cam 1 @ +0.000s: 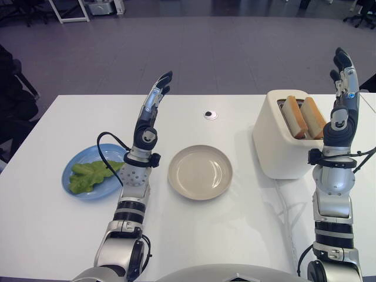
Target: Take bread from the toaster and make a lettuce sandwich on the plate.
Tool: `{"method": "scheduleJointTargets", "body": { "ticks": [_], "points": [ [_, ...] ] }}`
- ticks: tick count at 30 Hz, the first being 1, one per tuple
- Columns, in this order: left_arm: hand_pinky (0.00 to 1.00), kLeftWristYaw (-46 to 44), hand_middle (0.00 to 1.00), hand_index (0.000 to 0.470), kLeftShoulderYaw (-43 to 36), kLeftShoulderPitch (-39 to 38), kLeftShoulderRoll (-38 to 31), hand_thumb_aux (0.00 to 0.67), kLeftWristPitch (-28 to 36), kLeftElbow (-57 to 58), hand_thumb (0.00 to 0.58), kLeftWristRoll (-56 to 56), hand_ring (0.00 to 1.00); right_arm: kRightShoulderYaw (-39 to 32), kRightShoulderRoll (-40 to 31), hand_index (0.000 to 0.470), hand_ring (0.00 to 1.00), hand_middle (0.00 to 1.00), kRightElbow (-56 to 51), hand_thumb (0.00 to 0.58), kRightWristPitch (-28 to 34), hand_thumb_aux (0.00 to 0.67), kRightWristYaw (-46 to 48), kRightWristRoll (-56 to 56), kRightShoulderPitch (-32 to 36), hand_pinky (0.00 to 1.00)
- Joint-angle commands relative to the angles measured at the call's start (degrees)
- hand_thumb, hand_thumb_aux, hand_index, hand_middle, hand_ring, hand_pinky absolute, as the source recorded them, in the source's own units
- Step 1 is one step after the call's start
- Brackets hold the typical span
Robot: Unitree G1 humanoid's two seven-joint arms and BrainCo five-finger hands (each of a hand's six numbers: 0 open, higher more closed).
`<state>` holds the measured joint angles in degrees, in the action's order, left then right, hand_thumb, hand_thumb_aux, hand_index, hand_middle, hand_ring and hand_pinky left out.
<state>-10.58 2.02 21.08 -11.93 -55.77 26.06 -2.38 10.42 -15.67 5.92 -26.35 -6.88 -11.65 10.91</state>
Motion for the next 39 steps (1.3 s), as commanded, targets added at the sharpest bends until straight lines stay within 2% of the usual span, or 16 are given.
{"method": "scheduleJointTargets", "body": {
  "ticks": [1,15,20,25,32,39],
  "points": [
    [0.0,-0.1,0.0,0.0,0.5,-0.3,-0.4,0.0,0.3,-0.3,0.0,0.3,0.0,1.2,-1.0,0.0,0.0,0.0,-1.6,0.0,0.2,0.0,-1.3,-1.9,0.8,0.0],
    [0.0,0.0,0.0,0.0,0.8,-0.3,-0.2,0.0,-0.1,-0.4,0.0,1.0,0.0,4.4,-5.3,0.0,0.0,0.0,-3.5,0.0,3.8,0.0,-6.4,-9.9,-0.2,0.0],
    [0.0,0.1,0.0,0.0,0.8,-0.1,-0.2,0.0,-0.3,0.0,0.0,1.2,0.0,1.0,-10.5,0.0,0.0,0.0,-13.2,0.0,12.6,0.0,-5.7,-19.4,0.3,0.0],
    [0.0,0.1,0.0,0.0,0.8,0.0,-0.2,0.0,-0.4,0.2,0.0,1.3,0.0,-3.8,-14.8,0.0,0.0,0.0,-20.6,0.0,17.3,0.0,-3.4,-24.4,-0.8,0.0],
    [0.0,0.0,0.0,0.0,0.9,-0.3,-0.4,0.0,-0.6,0.1,0.0,1.4,0.0,-6.7,-17.0,0.0,0.0,0.0,-21.7,0.0,18.8,0.0,-1.8,-23.3,-2.1,0.0],
    [0.0,-0.1,0.0,0.0,0.8,-0.5,-0.5,0.0,-0.6,-0.1,0.0,1.3,0.0,-4.0,-17.7,0.0,0.0,0.0,-15.6,0.0,18.1,0.0,-0.5,-17.6,-5.5,0.0]
  ]
}}
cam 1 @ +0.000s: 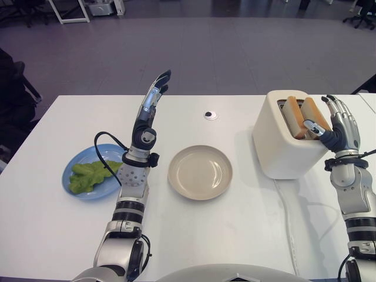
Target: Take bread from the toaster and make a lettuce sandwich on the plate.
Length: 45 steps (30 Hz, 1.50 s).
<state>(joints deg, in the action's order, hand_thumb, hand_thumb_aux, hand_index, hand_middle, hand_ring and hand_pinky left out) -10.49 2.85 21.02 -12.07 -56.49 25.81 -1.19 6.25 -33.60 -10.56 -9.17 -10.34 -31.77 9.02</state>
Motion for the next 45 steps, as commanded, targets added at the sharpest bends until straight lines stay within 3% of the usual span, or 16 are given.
{"method": "scheduleJointTargets", "body": {
  "ticks": [1,8,16,18,21,22,23,26,28,30,37,39,40,45],
  "points": [
    [0.0,-0.3,0.0,0.0,-0.1,-0.4,-0.3,0.0,0.2,0.2,0.0,0.1,0.0,0.7,-0.2,0.0,0.0,0.0,2.2,0.0,0.7,0.0,3.8,3.6,-4.5,0.0],
    [0.0,-0.4,0.0,0.0,-0.1,-0.5,-0.3,0.0,0.2,0.1,0.0,0.1,0.0,2.5,-2.2,0.0,0.0,0.0,5.0,0.0,-0.4,0.0,8.3,7.2,-7.9,0.0],
    [0.0,-0.5,0.0,0.0,-0.1,-0.4,-0.4,0.0,0.1,0.3,0.0,0.0,0.0,1.5,-2.3,0.002,0.0,0.0,3.2,0.005,-1.1,0.003,6.7,5.4,-7.3,0.0],
    [0.0,-0.5,0.0,0.0,-0.1,-0.5,-0.4,0.0,0.1,0.3,0.0,0.0,0.0,1.6,-2.1,0.059,0.0,0.0,4.4,0.136,-1.0,0.084,6.2,5.4,-6.9,0.0],
    [0.0,-0.5,0.0,0.0,-0.1,-0.6,-0.3,0.0,0.1,0.2,0.0,0.0,0.0,1.6,-2.1,0.107,0.0,0.0,5.7,0.234,-0.8,0.152,5.8,5.3,-6.4,0.0],
    [0.0,-0.5,0.0,0.0,-0.2,-0.6,-0.3,0.0,0.1,0.2,0.0,0.1,0.0,1.6,-2.1,0.153,0.0,0.0,6.0,0.316,-0.7,0.218,5.7,5.3,-6.3,0.0],
    [0.0,-0.5,0.0,0.0,-0.2,-0.6,-0.3,0.0,0.1,0.3,0.0,0.1,0.0,1.6,-2.1,0.166,0.0,0.0,6.3,0.337,-0.6,0.236,5.6,5.2,-6.2,0.0],
    [0.0,-0.4,0.0,0.0,-0.3,-0.5,-0.1,0.0,0.1,0.4,0.0,0.2,0.0,1.4,-2.1,0.269,0.0,0.0,7.2,0.474,-0.6,0.384,5.4,5.1,-6.1,0.0],
    [0.0,-0.4,0.0,0.0,-0.3,-0.5,-0.1,0.0,0.1,0.4,0.0,0.2,0.0,1.3,-2.2,0.374,0.0,0.0,7.5,0.556,-0.5,0.533,5.4,5.1,-6.0,0.0],
    [0.0,-0.4,0.0,0.0,-0.3,-0.5,0.0,0.0,0.1,0.4,0.0,0.3,0.0,1.2,-2.3,0.47,0.0,0.0,7.6,0.58,-0.5,0.67,5.5,5.0,-5.9,0.0],
    [0.0,-0.3,0.0,0.0,-0.3,-0.1,0.1,0.0,-0.1,0.8,0.0,0.4,0.0,2.9,-1.7,0.47,0.0,0.0,9.3,0.58,-1.5,0.67,4.0,6.6,-4.3,0.0],
    [0.0,-0.3,0.0,0.0,-0.2,0.0,0.0,0.0,-0.2,1.0,0.0,0.4,0.0,4.2,-1.2,0.47,0.56,0.56,10.0,0.58,-2.2,0.67,2.8,7.9,-3.4,0.56],
    [0.0,-0.2,0.0,0.0,-0.2,0.1,0.0,0.0,-0.3,1.2,0.0,0.4,0.0,4.8,-1.0,0.47,1.0,1.0,10.4,0.58,-2.6,0.67,2.4,8.5,-3.0,1.0],
    [0.0,-0.1,0.0,0.0,-0.1,0.5,0.0,0.0,-0.5,1.6,0.0,0.5,0.0,7.6,0.1,0.47,1.0,1.0,12.8,0.58,-3.9,0.67,1.3,11.4,-1.0,1.0]
  ]
}}
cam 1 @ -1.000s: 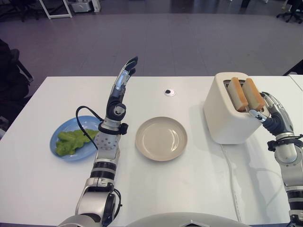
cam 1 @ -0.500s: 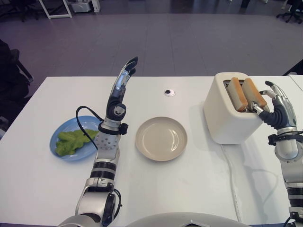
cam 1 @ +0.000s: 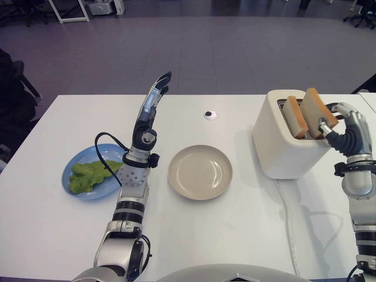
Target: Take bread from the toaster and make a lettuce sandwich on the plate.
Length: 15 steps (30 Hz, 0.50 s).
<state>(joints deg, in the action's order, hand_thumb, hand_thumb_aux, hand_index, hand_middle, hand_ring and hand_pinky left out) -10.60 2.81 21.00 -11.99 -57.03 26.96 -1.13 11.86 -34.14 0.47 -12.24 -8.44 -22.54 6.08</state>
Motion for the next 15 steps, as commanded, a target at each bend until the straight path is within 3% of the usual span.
{"method": "scheduleJointTargets", "body": {
  "ticks": [1,10,15],
  "points": [
    [0.0,0.0,0.0,0.0,0.0,0.7,-0.2,0.0,0.0,0.5,0.0,0.4,0.0,2.5,0.9,0.47,1.0,1.0,2.2,0.58,-0.9,0.67,-0.6,2.7,2.3,1.0],
    [0.0,0.8,0.0,0.0,1.9,1.4,-1.9,0.0,-0.3,1.1,0.0,0.2,0.0,3.4,3.1,0.47,1.0,1.0,9.5,0.58,-2.5,0.67,1.1,7.9,6.1,1.0],
    [0.0,3.4,0.0,0.0,6.2,2.2,-6.5,0.0,-0.3,1.5,0.0,3.2,0.0,-2.4,5.8,0.47,1.0,1.0,17.1,0.58,-1.9,0.67,8.1,13.6,7.3,1.0]
  ]
}}
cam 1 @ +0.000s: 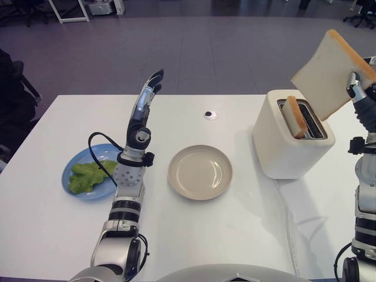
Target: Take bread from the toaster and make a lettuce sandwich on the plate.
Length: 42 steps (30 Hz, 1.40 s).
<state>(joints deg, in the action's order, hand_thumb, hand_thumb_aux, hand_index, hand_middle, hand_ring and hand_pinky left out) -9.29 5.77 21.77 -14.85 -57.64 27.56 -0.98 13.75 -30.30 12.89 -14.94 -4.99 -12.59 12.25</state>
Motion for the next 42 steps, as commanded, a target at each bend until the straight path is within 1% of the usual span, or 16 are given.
{"method": "scheduleJointTargets", "body": {
  "ticks": [1,7,13,18,26,27,28,29,30,31,32,33,36,39,41,42],
  "points": [
    [0.0,3.9,0.0,0.0,4.7,1.5,-5.6,0.0,1.0,1.3,0.0,6.1,0.0,-6.2,2.6,0.47,1.0,1.0,6.3,0.58,1.5,0.67,6.4,4.6,1.1,1.0],
    [0.0,16.4,0.0,0.0,8.7,-0.9,-20.3,0.0,13.3,1.1,0.0,28.4,0.0,-19.9,7.5,0.47,1.0,1.0,11.7,0.58,5.4,0.67,16.2,7.0,-0.2,1.0],
    [0.0,15.2,0.0,0.0,6.0,-9.7,-36.0,0.0,21.8,0.9,0.0,39.3,0.0,-32.9,11.7,0.47,1.0,1.0,-0.5,0.58,6.2,0.67,21.3,1.3,-2.4,1.0],
    [0.0,12.3,0.0,0.0,2.8,-14.3,-43.2,0.0,25.1,0.6,0.0,42.7,0.0,-36.3,13.2,0.47,1.0,1.0,-12.6,0.58,4.6,0.67,21.9,-1.8,-2.2,1.0],
    [0.0,6.5,0.0,0.0,-3.2,-18.7,-46.4,0.0,27.7,0.5,0.0,43.0,0.0,-38.4,16.1,0.47,1.0,1.0,-28.7,0.58,-0.8,0.67,19.2,-6.5,1.3,1.0],
    [0.0,5.9,0.0,0.0,-3.8,-18.8,-46.6,0.0,28.1,0.8,0.0,43.0,0.0,-38.5,16.3,0.417,1.0,1.0,-29.6,0.572,-1.2,0.594,18.6,-7.1,1.6,1.0],
    [0.0,5.5,0.0,0.0,-4.4,-18.9,-46.8,0.0,28.6,1.0,0.0,43.2,0.0,-38.4,16.5,0.276,1.0,1.0,-30.2,0.482,-1.6,0.394,17.9,-7.7,1.8,1.0],
    [0.0,5.3,0.0,0.0,-5.0,-18.9,-47.1,0.0,29.3,1.4,0.0,43.5,0.0,-38.2,16.6,0.194,1.0,1.0,-30.6,0.379,-2.0,0.276,17.1,-8.1,2.0,1.0],
    [0.0,5.2,0.0,0.0,-5.5,-18.7,-47.3,0.0,29.9,1.9,0.0,43.8,0.0,-37.8,16.7,0.0,0.88,0.88,-30.8,0.0,-2.1,0.0,16.5,-8.4,2.2,0.88],
    [0.0,5.0,0.0,0.0,-6.2,-18.6,-47.5,0.0,30.5,2.2,0.0,44.1,0.0,-37.3,16.8,0.0,0.6,0.6,-30.8,0.0,-2.1,0.0,15.9,-8.6,2.4,0.6],
    [0.0,4.9,0.0,0.0,-6.8,-18.5,-47.7,0.0,30.8,2.4,0.0,44.2,0.0,-36.9,16.8,0.0,0.22,0.22,-30.7,0.0,-2.1,0.0,15.6,-8.7,2.5,0.22],
    [0.0,5.0,0.0,0.0,-7.3,-18.5,-47.8,0.0,31.0,2.3,0.0,44.4,0.0,-36.4,16.8,0.0,0.0,0.0,-30.3,0.0,-2.0,0.0,15.3,-8.6,2.6,0.0],
    [0.0,4.3,0.0,0.074,-8.7,-18.9,-47.2,0.105,30.3,0.6,0.168,43.3,0.0,-35.4,16.9,0.0,0.0,0.0,-29.1,0.0,-1.9,0.0,15.2,-8.1,2.6,0.0],
    [0.0,4.3,0.0,0.118,-10.7,-17.6,-46.6,0.168,31.0,2.9,0.255,44.2,0.0,-35.3,17.1,0.0,0.0,0.0,-27.8,0.0,-2.0,0.0,15.8,-7.8,1.9,0.0],
    [0.0,4.2,0.0,0.173,-12.3,-16.7,-46.1,0.247,30.5,4.5,0.349,44.2,0.0,-35.4,17.2,0.0,0.0,0.0,-27.0,0.0,-2.1,0.0,16.3,-7.6,1.5,0.0],
    [0.0,4.2,0.0,0.238,-13.2,-16.2,-45.8,0.339,30.3,5.4,0.438,44.3,0.0,-35.5,17.3,0.0,0.0,0.0,-26.6,0.0,-2.1,0.0,16.5,-7.4,1.3,0.0]
  ]
}}
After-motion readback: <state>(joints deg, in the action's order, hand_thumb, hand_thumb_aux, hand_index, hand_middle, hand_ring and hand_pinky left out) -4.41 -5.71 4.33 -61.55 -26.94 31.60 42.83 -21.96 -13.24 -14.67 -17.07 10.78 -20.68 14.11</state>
